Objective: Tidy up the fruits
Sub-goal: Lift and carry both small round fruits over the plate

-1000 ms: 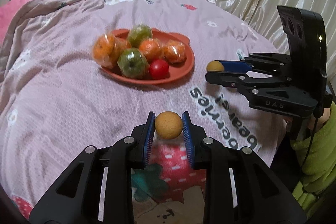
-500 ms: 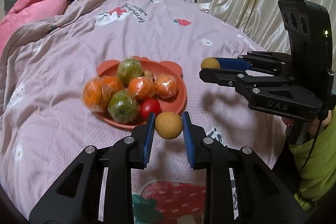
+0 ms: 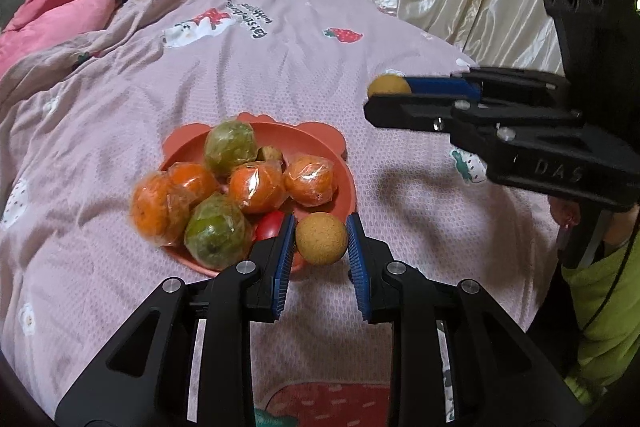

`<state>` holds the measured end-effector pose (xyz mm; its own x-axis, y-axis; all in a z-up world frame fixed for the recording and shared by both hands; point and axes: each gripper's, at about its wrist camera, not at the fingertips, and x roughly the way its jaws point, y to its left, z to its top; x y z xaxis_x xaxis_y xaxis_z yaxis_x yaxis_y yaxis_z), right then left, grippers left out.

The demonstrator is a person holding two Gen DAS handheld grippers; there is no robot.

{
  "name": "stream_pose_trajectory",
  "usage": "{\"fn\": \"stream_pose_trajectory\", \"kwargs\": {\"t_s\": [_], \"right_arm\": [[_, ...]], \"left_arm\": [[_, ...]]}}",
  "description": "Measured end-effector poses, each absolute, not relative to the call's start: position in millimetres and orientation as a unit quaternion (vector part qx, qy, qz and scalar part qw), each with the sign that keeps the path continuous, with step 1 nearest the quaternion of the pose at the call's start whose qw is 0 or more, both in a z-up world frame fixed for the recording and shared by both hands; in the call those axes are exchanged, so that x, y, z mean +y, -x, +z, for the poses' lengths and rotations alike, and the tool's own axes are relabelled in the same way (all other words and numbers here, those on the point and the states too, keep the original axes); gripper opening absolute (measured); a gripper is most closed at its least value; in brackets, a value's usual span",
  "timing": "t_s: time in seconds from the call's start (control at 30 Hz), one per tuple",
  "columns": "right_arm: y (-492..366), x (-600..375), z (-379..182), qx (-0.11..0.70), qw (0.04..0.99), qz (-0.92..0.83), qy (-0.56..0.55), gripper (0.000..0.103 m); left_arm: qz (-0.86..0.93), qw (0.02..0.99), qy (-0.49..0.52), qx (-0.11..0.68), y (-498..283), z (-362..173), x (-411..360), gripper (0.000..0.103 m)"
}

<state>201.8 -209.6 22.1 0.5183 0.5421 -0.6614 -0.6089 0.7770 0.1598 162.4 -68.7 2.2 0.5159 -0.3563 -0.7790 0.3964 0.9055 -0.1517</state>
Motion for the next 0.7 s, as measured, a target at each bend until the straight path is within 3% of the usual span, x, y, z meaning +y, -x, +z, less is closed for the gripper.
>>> {"fn": "stream_pose_trajectory", "kwargs": {"t_s": [0.7], "right_arm": [[-233.8, -188.0, 3.8, 0.392, 0.854, 0.337, 0.051, 0.026]], "left_arm": [[-0.232, 0.863, -0.016, 0.449, -179.4, -10.7, -72.3, 0.019]]}}
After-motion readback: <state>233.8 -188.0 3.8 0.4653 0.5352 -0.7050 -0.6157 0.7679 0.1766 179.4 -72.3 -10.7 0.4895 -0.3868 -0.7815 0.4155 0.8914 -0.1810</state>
